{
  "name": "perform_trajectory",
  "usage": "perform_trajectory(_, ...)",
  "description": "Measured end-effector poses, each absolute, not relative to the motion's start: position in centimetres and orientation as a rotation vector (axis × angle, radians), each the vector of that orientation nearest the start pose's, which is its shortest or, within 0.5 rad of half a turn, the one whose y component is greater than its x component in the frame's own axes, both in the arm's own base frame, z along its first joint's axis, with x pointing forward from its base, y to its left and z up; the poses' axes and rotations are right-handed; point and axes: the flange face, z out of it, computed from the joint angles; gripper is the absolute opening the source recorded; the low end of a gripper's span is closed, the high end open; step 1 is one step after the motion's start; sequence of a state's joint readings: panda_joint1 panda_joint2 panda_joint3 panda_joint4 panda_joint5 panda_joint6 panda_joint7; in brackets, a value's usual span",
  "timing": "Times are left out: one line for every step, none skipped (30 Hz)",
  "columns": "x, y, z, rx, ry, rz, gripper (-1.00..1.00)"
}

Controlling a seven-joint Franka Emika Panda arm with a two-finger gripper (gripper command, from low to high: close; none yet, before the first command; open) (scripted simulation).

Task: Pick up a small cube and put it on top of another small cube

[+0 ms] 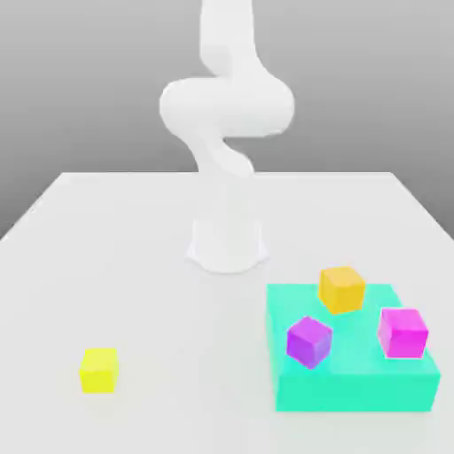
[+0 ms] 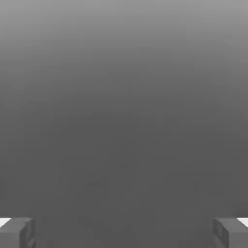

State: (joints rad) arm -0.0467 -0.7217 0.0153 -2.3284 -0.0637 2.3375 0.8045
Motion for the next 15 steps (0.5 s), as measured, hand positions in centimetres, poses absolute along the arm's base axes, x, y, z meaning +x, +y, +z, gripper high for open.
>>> perform_trajectory(38.9, -1.7, 65.5, -2.575, 1.106, -1.003, 0.00)
perform_trajectory(39.9, -2.4, 63.8, -2.614, 1.126, -0.987, 0.00)
perform_trajectory(40.9, -3.1, 62.1, -2.652, 1.144, -0.969, 0.00)
perform_trajectory(41.7, -3.8, 60.4, -2.688, 1.161, -0.948, 0.00)
perform_trajectory(42.5, -4.7, 58.6, -2.724, 1.177, -0.924, 0.00)
perform_trajectory(43.2, -5.5, 56.8, -2.758, 1.192, -0.897, 0.00)
perform_trajectory(43.7, -6.4, 55.1, -2.790, 1.205, -0.868, 0.00)
perform_trajectory(44.2, -7.3, 53.3, -2.821, 1.217, -0.835, 0.00)
perform_trajectory(44.6, -8.2, 51.4, -2.850, 1.227, -0.801, 0.00)
perform_trajectory(44.9, -9.1, 49.6, -2.877, 1.237, -0.764, 0.00)
perform_trajectory(45.1, -10.1, 47.8, -2.903, 1.244, -0.724, 0.00)
perform_trajectory(45.2, -11.0, 46.0, -2.926, 1.251, -0.683, 0.00)
perform_trajectory(45.2, -11.9, 44.1, -2.946, 1.256, -0.641, 0.00)
perform_trajectory(45.1, -12.8, 42.3, -2.964, 1.259, -0.597, 0.00)
perform_trajectory(44.9, -13.6, 40.5, -2.980, 1.261, -0.552, 0.00)
